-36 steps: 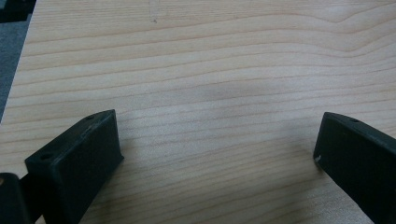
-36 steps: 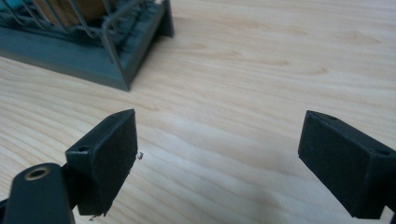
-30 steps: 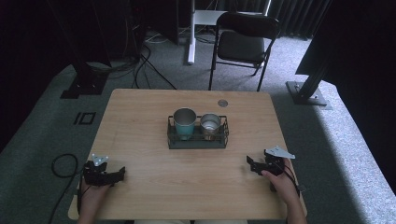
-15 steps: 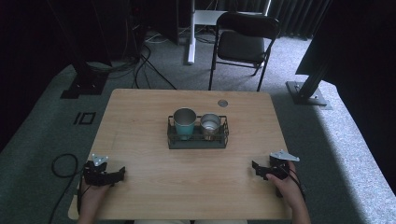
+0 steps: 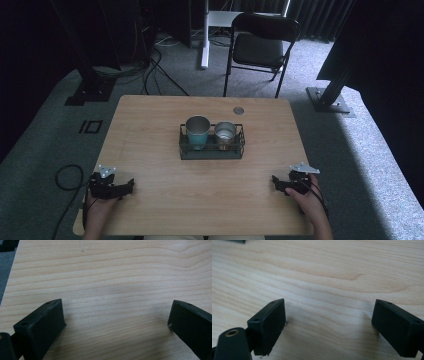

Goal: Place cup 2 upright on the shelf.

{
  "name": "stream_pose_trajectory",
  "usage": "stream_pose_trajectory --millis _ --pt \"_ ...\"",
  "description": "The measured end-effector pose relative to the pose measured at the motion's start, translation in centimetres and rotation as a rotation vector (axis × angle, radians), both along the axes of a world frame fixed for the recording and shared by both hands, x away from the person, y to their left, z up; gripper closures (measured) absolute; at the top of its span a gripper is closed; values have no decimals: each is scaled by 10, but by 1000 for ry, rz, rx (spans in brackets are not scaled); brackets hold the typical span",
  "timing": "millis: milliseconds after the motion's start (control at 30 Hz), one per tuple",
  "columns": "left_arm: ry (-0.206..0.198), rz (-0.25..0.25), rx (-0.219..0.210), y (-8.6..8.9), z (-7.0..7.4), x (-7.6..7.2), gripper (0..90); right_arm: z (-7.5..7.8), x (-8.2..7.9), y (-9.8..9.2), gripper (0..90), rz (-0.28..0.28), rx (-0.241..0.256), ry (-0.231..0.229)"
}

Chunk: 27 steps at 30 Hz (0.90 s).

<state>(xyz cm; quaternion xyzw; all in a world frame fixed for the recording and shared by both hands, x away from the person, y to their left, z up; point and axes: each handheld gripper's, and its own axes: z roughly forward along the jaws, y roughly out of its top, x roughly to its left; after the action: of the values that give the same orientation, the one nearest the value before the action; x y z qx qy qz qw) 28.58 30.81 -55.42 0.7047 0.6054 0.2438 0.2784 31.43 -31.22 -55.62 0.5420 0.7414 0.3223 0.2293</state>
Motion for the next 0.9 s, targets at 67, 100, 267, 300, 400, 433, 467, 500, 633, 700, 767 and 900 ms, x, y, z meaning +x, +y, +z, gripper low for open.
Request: stream_pose_trajectory --millis 67,100,267,300,400,433,467,500,633,700,767,900 --pt "0 0 0 0 0 0 12 0 -1 1 121 7 -7 -1" --pt "0 0 0 0 0 0 12 0 -1 1 121 7 -7 -1" --pt "0 0 0 0 0 0 12 0 -3 1 118 36 -5 2" --pt "0 0 0 0 0 0 12 0 -3 1 118 36 -5 2" --pt "0 0 0 0 0 0 12 0 -3 1 118 36 -4 2" --pt "0 0 0 0 0 0 12 0 -3 1 118 36 -4 2" --pt "0 0 0 0 0 0 12 0 -3 1 118 36 -5 2" --pt "0 0 0 0 0 0 12 0 -3 1 118 36 -5 2" --pt "0 0 0 0 0 0 12 0 -3 1 118 36 -4 2" --pt "0 0 0 0 0 0 12 0 -3 1 118 36 -5 2" --pt "0 0 0 0 0 0 12 0 -3 1 118 36 -4 2" --pt "0 0 0 0 0 0 12 0 -3 1 118 36 -4 2"
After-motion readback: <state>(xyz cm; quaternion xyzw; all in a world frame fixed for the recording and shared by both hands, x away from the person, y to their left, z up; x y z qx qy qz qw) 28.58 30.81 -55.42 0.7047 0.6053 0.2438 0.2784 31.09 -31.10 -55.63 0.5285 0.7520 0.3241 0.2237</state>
